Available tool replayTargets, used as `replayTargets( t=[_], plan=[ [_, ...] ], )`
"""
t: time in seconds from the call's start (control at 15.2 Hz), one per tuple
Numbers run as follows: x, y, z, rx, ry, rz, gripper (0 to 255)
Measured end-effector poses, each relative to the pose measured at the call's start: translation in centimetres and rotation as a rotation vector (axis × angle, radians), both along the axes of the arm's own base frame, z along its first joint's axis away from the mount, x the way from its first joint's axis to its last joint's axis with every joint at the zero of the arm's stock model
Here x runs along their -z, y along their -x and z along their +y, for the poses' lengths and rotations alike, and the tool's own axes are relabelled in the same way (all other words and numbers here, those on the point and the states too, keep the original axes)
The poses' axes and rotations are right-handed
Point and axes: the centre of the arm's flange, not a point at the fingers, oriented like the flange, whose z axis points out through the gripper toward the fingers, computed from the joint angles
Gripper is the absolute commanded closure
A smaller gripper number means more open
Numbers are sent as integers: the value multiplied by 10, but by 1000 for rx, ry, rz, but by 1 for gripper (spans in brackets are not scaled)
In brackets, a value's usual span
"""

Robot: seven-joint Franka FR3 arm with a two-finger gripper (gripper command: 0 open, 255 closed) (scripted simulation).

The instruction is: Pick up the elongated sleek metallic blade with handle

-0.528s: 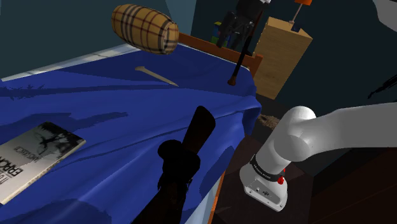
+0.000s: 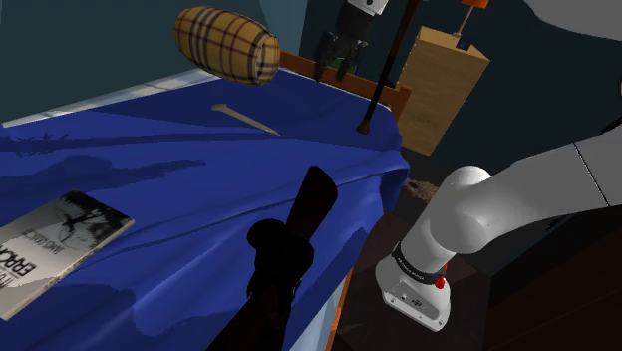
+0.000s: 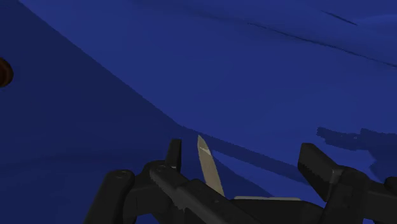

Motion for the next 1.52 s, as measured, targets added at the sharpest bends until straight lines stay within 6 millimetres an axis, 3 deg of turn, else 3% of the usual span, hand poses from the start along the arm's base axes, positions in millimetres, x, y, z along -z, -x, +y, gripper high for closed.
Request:
replayTargets(
  t=[0.66,1.52],
  plan=[
    [72,-123,5,-113,64,57,0],
    [169,-272,31,-261,147,131,0]
  ],
)
